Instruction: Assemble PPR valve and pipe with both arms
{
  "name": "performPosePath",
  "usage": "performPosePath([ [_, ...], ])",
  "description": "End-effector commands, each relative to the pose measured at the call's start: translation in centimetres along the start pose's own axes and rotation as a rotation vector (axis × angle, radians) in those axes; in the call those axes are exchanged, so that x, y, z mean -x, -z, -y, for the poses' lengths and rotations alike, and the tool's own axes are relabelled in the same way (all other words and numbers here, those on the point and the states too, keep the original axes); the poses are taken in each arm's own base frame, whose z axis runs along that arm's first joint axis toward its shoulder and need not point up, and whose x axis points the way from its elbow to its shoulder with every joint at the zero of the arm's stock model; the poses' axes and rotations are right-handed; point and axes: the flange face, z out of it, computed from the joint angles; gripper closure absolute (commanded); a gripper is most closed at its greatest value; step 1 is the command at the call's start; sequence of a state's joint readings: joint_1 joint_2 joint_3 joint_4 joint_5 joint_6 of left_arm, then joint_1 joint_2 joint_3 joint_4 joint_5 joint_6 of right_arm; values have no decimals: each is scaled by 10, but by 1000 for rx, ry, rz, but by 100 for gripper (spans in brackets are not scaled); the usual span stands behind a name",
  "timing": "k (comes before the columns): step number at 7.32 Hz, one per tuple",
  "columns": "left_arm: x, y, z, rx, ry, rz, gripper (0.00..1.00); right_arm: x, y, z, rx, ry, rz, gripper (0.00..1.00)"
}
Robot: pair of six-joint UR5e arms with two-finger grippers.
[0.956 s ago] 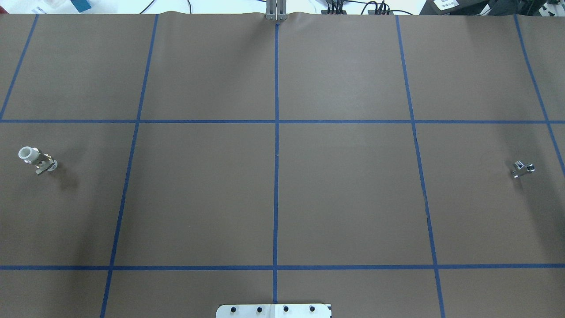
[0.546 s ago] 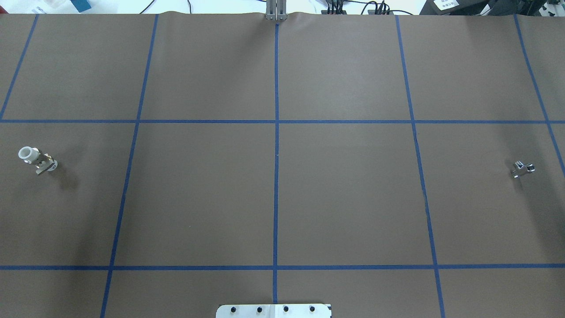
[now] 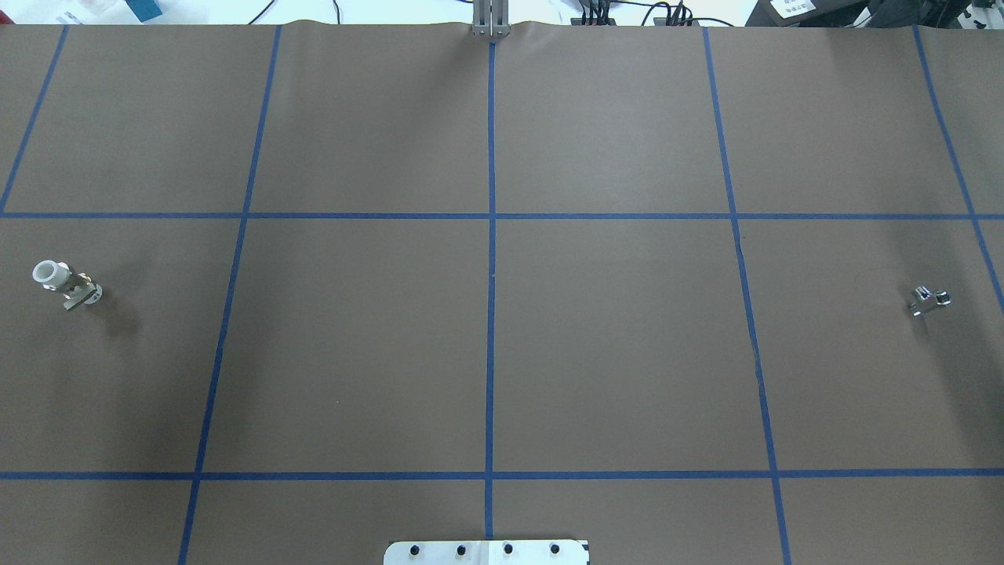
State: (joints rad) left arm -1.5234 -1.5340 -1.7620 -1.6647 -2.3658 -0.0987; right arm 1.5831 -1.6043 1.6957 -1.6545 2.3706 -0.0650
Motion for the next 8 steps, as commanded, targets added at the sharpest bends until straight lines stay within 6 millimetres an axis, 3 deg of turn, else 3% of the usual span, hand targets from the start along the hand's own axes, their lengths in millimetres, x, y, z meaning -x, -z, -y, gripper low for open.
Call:
performPosePath([
  [1,-39,6,36,-23,-6,-15,0,2,2,1,-3,3,1,1],
  [2,-80,0,50,-18,66,-31,0,3,3,2,-5,5,2,1],
  [4,-137,-41,44,58,76,-51,0,5,5,2,-8,10,0,1],
  [6,-167,-75,38,85,76,9,0,7,6,4,-12,15,0,1],
  [8,-167,-89,30,97,86,13,0,7,5,4,-10,15,0,1],
])
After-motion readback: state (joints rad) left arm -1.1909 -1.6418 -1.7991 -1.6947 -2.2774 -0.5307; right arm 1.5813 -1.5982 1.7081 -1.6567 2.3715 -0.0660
